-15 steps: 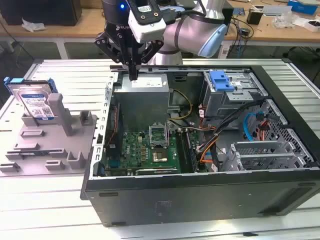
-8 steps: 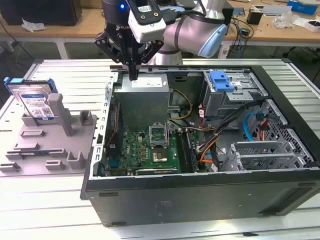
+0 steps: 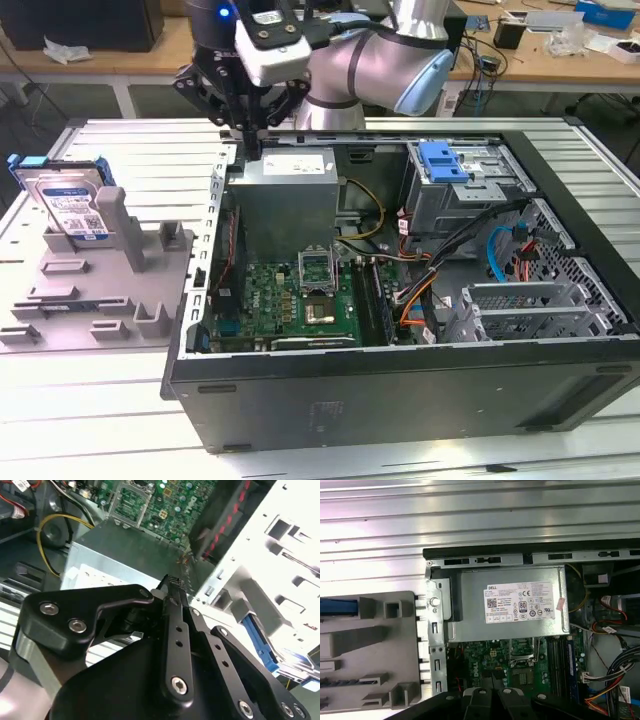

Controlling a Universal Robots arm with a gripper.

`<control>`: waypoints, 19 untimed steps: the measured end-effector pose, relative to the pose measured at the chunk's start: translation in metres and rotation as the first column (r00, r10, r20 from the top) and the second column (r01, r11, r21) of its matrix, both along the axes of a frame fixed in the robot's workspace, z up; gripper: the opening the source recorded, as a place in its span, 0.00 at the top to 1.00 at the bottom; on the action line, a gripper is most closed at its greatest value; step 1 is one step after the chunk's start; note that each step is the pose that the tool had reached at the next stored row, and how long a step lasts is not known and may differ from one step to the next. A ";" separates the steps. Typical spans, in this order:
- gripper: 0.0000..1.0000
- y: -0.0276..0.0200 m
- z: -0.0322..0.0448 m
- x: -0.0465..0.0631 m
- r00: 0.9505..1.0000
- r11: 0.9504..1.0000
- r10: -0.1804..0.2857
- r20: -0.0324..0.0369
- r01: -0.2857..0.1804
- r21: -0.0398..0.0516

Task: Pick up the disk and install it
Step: 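Reach for the disk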

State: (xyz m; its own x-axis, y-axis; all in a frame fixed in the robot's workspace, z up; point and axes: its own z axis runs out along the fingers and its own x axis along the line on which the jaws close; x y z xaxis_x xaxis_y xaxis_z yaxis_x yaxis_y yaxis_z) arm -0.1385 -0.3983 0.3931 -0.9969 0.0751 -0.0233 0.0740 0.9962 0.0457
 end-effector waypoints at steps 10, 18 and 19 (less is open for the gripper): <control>0.89 0.0099 -0.0001 -0.056 1.000 1.000 0.000 0.000 0.000 0.000; 0.89 0.0225 -0.0005 -0.097 1.000 1.000 0.000 0.000 0.000 0.000; 0.89 0.0236 -0.0006 -0.101 1.000 1.000 0.000 0.000 0.000 0.000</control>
